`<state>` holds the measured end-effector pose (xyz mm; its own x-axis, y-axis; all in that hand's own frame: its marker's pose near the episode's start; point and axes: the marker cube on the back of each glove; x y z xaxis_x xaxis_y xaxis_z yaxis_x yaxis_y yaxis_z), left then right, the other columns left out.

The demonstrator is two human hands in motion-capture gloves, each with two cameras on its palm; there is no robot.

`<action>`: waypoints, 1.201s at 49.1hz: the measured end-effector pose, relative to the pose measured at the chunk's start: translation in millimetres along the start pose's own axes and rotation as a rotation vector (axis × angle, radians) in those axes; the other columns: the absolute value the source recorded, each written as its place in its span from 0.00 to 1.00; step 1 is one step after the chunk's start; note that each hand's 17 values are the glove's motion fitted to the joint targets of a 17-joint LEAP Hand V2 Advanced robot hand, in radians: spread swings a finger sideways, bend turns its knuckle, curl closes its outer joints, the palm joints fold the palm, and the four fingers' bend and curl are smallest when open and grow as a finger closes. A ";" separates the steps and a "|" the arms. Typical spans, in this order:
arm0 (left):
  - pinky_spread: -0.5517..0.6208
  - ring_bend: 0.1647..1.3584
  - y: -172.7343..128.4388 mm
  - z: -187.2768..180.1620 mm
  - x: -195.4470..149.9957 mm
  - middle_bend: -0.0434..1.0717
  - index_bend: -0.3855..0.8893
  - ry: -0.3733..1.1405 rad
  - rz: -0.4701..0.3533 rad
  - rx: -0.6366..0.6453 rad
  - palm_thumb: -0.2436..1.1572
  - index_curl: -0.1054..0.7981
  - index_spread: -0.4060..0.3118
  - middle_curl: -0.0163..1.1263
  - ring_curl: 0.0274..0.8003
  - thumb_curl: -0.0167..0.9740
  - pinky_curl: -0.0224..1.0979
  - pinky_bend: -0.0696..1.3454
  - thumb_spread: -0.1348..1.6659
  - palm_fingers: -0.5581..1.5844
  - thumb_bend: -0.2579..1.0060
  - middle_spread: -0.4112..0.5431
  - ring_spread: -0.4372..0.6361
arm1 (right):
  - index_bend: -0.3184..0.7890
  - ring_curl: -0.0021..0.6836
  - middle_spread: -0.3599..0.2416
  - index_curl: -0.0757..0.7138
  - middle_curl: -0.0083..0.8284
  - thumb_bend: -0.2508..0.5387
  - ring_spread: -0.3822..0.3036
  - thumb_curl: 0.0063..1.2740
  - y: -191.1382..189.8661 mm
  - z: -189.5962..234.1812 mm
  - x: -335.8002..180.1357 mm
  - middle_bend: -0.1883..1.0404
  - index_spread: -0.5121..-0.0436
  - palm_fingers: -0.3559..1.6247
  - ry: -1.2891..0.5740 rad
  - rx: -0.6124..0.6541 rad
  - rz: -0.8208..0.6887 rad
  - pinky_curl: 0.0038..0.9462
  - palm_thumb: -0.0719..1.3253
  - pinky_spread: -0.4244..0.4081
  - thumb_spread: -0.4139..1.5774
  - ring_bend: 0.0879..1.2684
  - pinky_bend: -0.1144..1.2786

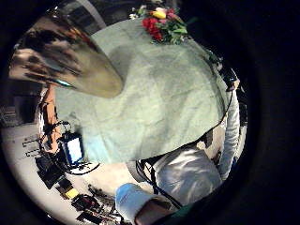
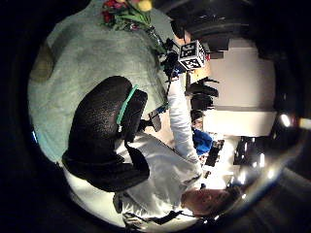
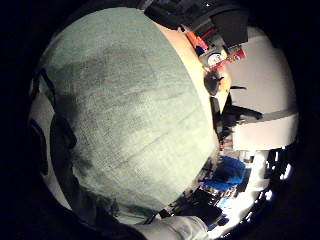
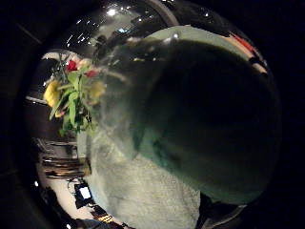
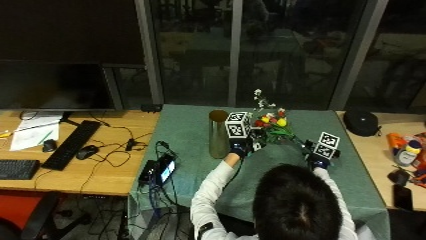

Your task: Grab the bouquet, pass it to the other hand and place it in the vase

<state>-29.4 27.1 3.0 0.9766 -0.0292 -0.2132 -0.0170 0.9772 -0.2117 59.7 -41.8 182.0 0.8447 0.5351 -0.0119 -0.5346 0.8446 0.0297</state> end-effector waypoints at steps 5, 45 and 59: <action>0.70 0.24 -2.1 -3.3 -2.6 0.21 0.42 0.017 -0.042 -0.002 0.37 0.46 0.54 0.35 0.35 0.30 0.33 0.24 0.72 0.45 0.19 0.53 0.64 | 0.65 0.77 0.26 0.60 0.74 0.24 0.24 0.32 -2.7 -8.2 0.5 0.65 0.55 0.93 -0.131 0.066 0.021 0.46 0.61 0.19 0.69 0.67 0.57; 0.71 0.49 -57.2 -52.3 116.1 0.14 0.35 0.833 0.129 0.367 0.46 0.26 0.78 0.20 0.43 0.36 0.41 0.55 0.64 0.21 0.19 0.91 0.74 | 0.75 0.82 0.36 0.82 0.81 0.29 0.29 0.42 41.9 -131.0 -119.0 0.81 0.62 0.87 -1.296 0.136 -0.079 0.54 0.75 0.24 0.59 0.78 0.64; 0.60 0.46 -81.3 -50.4 140.2 0.27 0.45 0.927 0.151 0.455 0.49 0.32 0.70 0.24 0.38 0.37 0.35 0.48 0.62 0.37 0.18 0.73 0.60 | 0.73 0.82 0.37 0.84 0.81 0.29 0.31 0.49 73.4 -132.7 -148.8 0.81 0.62 0.87 -1.460 0.074 -0.235 0.55 0.76 0.24 0.52 0.78 0.64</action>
<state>98.1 -67.0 -57.7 0.4202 0.1382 -0.8968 0.1448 0.9655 0.2166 -108.6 -57.0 53.3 0.2118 -0.1406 0.9671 -0.4207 0.8801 0.2201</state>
